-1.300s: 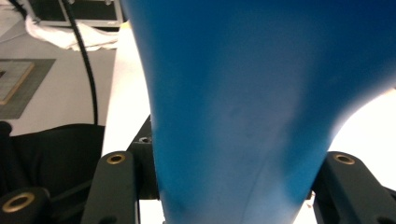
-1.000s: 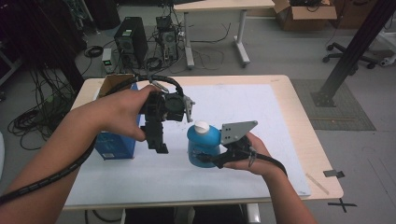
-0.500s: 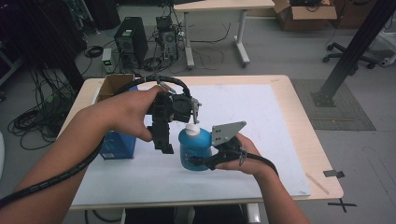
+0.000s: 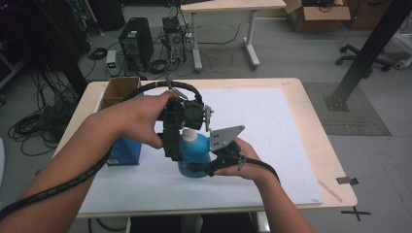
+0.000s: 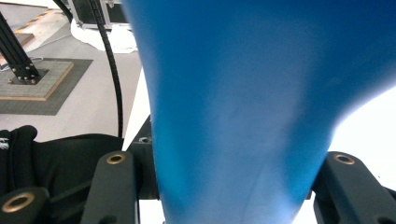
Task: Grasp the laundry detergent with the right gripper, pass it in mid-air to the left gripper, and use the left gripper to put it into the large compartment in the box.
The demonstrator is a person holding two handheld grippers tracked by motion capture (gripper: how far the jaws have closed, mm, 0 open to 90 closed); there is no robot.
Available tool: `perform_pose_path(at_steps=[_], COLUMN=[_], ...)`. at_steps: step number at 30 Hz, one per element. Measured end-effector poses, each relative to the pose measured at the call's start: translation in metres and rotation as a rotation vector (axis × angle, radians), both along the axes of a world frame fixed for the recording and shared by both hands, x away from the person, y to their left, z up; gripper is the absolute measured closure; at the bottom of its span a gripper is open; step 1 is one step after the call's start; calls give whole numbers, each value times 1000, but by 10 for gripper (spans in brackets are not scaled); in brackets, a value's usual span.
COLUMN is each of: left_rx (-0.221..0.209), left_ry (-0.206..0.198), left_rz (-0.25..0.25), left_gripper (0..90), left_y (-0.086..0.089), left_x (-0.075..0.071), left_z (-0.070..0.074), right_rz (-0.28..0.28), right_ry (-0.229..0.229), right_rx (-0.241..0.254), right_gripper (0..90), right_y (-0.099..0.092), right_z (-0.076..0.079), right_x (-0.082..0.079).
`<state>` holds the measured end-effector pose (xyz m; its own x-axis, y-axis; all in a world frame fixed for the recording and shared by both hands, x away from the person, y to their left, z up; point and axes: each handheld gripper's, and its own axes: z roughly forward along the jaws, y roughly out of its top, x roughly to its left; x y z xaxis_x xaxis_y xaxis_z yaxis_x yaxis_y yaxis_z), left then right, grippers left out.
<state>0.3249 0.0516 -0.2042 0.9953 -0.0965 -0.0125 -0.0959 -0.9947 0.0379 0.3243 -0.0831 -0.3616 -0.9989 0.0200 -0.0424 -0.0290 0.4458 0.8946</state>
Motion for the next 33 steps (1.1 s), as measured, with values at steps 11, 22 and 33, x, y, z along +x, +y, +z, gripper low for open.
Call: perform_pose_path(at_steps=[11, 22, 33], left_rx=[12, 16, 24], left_ry=[-9, -22, -41], left_rz=[-12, -23, -30], left_gripper=[2, 29, 102], left_y=[-4, -9, -10], left_x=[1, 0, -2], left_z=[-5, -8, -10], right_rz=[-12, -26, -27], right_ry=[-8, -5, -13], right_rx=[5, 12, 21], right_gripper=[454, 454, 454], right_y=[7, 7, 8], right_z=[-1, 3, 6], right_x=[3, 4, 4])
